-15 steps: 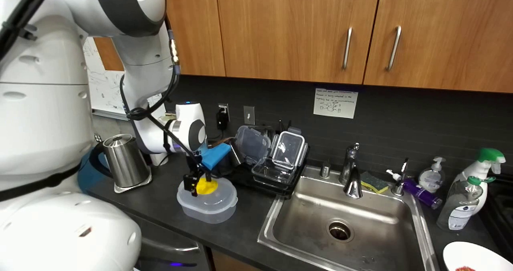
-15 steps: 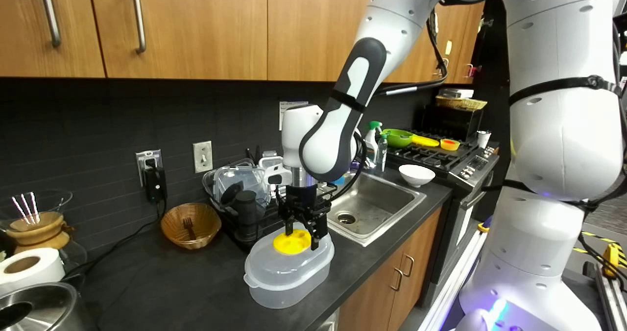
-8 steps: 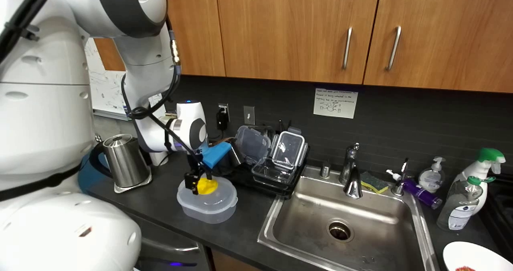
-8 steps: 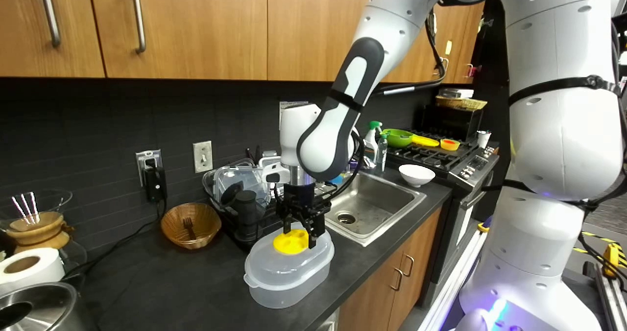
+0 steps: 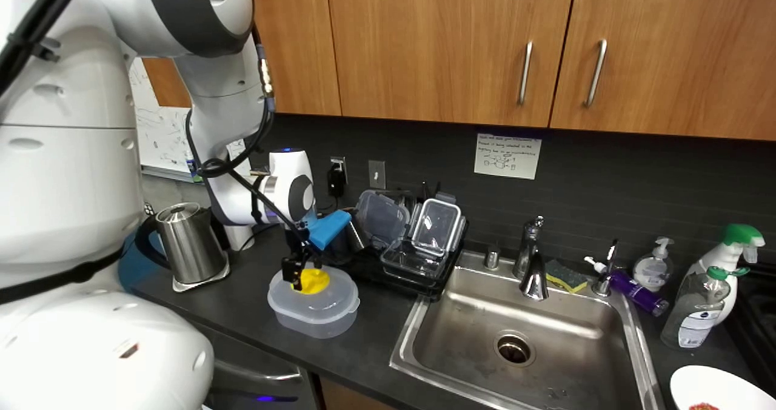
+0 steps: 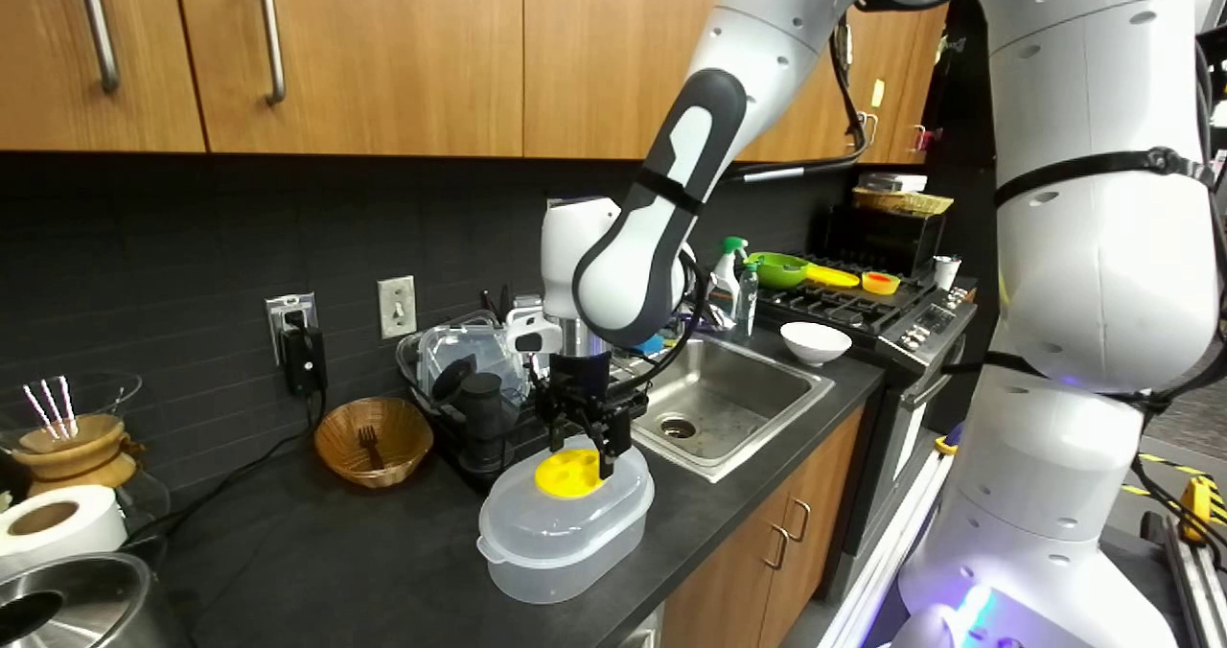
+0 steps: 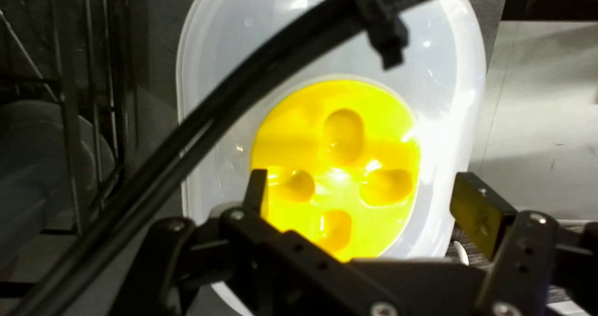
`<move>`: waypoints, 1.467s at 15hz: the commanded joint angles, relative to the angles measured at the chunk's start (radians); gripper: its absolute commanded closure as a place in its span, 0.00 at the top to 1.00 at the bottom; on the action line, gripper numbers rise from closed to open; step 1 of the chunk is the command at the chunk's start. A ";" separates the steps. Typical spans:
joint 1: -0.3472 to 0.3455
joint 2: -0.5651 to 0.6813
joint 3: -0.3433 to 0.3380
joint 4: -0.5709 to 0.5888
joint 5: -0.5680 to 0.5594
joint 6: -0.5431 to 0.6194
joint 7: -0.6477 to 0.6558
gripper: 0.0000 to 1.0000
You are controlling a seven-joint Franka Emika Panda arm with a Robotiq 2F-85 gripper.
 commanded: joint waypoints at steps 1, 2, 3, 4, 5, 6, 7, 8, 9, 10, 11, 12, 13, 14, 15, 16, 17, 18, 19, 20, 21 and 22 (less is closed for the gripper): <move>-0.014 0.004 0.008 0.012 0.031 -0.012 -0.046 1.00; -0.016 0.004 0.009 0.013 0.033 -0.011 -0.049 1.00; -0.017 0.004 0.010 0.013 0.036 -0.012 -0.053 1.00; -0.018 0.005 0.009 0.014 0.037 -0.014 -0.054 1.00; -0.018 0.006 0.009 0.014 0.039 -0.016 -0.056 1.00; -0.017 0.007 0.008 0.014 0.039 -0.020 -0.056 1.00; -0.016 0.008 0.007 0.013 0.040 -0.022 -0.057 1.00; -0.015 0.008 0.007 0.012 0.041 -0.024 -0.058 1.00; -0.014 0.010 0.006 0.013 0.042 -0.027 -0.057 1.00; -0.012 0.011 0.005 0.014 0.040 -0.031 -0.056 1.00; -0.012 0.012 0.005 0.013 0.040 -0.034 -0.056 1.00; -0.011 0.015 0.004 0.014 0.040 -0.037 -0.055 1.00; -0.011 0.018 0.004 0.015 0.039 -0.039 -0.054 1.00; -0.011 0.020 0.004 0.015 0.039 -0.039 -0.053 1.00; -0.011 0.022 0.005 0.015 0.039 -0.039 -0.053 1.00; -0.012 0.023 0.005 0.015 0.039 -0.038 -0.053 1.00; -0.011 0.024 0.004 0.015 0.038 -0.037 -0.052 1.00; -0.011 0.024 0.005 0.014 0.038 -0.036 -0.052 1.00; -0.011 0.023 0.005 0.014 0.038 -0.035 -0.052 1.00; -0.012 0.024 0.005 0.014 0.039 -0.035 -0.053 1.00; -0.012 0.024 0.005 0.014 0.039 -0.035 -0.053 1.00; -0.010 0.026 0.004 0.017 0.038 -0.039 -0.051 1.00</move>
